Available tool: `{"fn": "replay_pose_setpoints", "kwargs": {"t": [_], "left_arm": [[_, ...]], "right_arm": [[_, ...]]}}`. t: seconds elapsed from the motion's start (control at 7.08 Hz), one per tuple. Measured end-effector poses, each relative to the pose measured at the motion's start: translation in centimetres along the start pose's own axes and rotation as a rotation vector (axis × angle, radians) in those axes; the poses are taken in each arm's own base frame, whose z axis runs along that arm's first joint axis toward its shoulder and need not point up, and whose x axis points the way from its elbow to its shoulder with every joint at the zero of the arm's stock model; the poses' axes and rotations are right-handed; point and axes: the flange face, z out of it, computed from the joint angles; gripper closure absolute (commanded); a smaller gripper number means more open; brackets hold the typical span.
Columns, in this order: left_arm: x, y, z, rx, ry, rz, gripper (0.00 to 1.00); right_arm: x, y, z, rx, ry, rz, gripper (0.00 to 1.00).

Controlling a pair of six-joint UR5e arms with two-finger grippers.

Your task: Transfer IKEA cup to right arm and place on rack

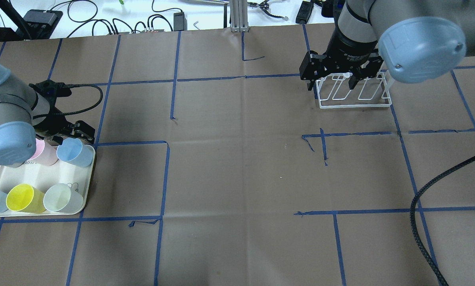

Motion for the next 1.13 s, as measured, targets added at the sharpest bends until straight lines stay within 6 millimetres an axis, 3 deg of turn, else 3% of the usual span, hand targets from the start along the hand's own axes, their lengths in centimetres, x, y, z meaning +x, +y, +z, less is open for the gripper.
{"fn": "replay_pose_setpoints", "kwargs": {"t": [0.28, 0.42, 0.85, 0.99, 1.13], "left_arm": [[0.1, 0.9, 1.5, -0.008, -0.002, 0.0, 0.03], [0.1, 1.0, 1.9, -0.014, -0.001, -0.001, 0.21], [-0.2, 0.7, 1.9, -0.011, -0.005, -0.003, 0.9], [-0.3, 0.7, 1.7, -0.009, -0.007, -0.004, 1.0], [-0.4, 0.6, 1.7, -0.009, -0.007, -0.005, 1.0]], "right_arm": [[-0.1, -0.5, 0.8, -0.006, 0.0, 0.007, 0.0], [-0.1, -0.8, 0.8, 0.01, -0.001, 0.015, 0.0], [-0.1, -1.2, 0.7, 0.04, -0.003, 0.027, 0.0], [-0.2, -1.6, 0.6, 0.066, -0.006, 0.029, 0.0], [-0.3, -2.5, 0.6, 0.126, -0.013, 0.049, 0.0]]}}
